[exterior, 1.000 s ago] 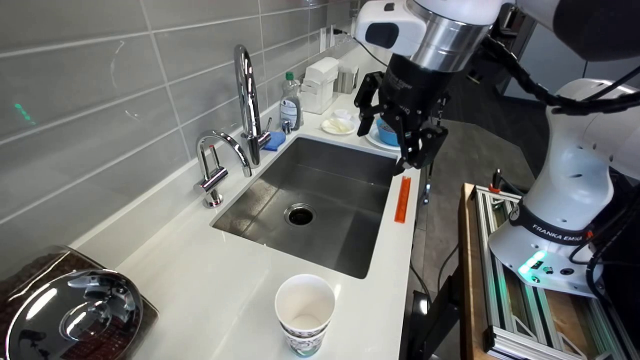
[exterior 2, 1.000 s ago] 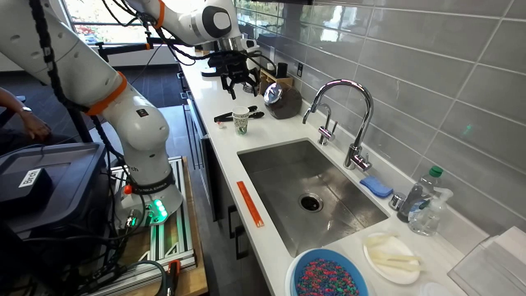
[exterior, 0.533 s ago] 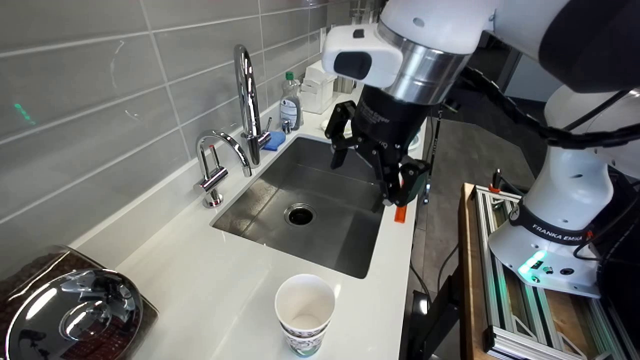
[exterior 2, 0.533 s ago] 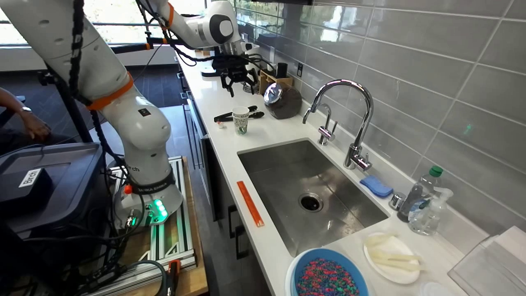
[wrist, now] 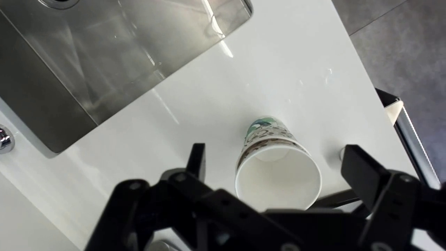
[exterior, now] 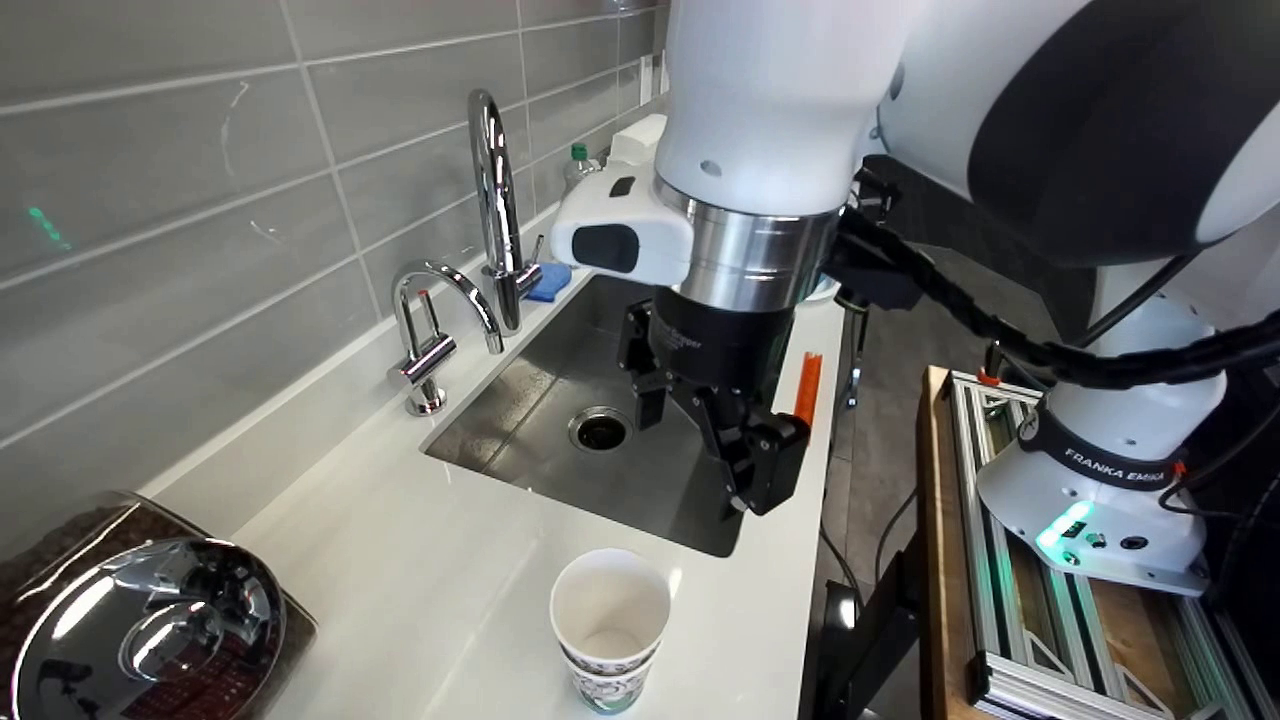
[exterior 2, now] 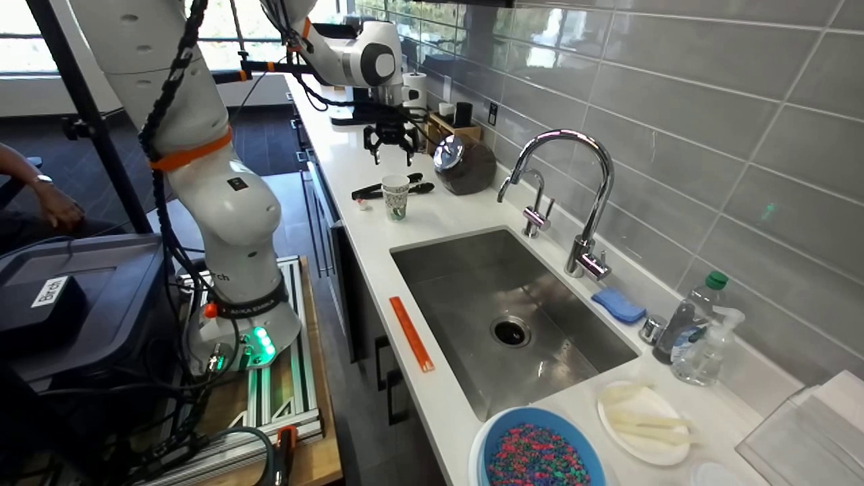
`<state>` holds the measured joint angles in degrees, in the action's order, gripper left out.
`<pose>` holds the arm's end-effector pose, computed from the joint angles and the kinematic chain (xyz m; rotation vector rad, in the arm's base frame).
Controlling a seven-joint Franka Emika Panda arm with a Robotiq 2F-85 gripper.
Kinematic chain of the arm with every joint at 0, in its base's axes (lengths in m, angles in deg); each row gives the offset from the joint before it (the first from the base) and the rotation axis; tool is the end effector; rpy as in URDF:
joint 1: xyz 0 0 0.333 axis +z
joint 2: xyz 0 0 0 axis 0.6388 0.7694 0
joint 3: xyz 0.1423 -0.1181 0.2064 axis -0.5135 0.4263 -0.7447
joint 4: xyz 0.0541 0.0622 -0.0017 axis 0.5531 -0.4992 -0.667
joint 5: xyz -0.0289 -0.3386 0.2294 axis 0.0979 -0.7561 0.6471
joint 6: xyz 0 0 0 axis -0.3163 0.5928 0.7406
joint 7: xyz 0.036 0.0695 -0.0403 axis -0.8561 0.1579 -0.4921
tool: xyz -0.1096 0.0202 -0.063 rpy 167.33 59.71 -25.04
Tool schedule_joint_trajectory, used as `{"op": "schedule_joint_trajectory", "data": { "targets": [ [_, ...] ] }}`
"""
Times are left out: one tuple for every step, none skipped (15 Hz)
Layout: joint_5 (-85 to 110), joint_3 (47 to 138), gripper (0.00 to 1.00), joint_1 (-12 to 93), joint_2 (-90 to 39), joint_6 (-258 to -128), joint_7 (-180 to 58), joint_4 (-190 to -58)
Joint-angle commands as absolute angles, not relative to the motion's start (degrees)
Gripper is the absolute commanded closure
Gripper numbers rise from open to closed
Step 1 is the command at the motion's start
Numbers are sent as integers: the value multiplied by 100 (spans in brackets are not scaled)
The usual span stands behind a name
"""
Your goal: Remove the cup from the other cup and put it on the table
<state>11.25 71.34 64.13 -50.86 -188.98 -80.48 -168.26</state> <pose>0.3783 0.3251 0.3103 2.6612 1.4932 0.0867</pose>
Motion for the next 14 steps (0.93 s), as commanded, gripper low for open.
{"op": "schedule_joint_trajectory", "data": {
  "targets": [
    [1154,7034,0,6313,-5067,-18884,-8064,-16793],
    [1157,7034,0,6313,-5064,-18884,-8064,-16783],
    [1158,7034,0,6313,-5064,-18883,-8064,-16777],
    [1159,7034,0,6313,-5064,-18883,-8064,-16774],
    [1100,7000,0,6295,-4986,-18802,-7896,-16704],
    [1033,6964,0,6276,-4932,-18779,-7746,-16658],
    [998,6934,0,6258,-4890,-18771,-7605,-16623],
    [942,6893,0,6245,-4840,-18792,-7420,-16586],
    [951,6867,0,6239,-4795,-18840,-7281,-16563],
    [944,6834,0,6230,-4725,-18901,-7105,-16532],
    [956,6812,0,6225,-4663,-18972,-6965,-16504],
    [945,6784,0,6225,-4587,-18965,-6832,-16448],
    [895,6762,0,6218,-4501,-18982,-6704,-16399],
    [860,6745,0,6208,-4425,-18983,-6575,-16355]
  ]
}}
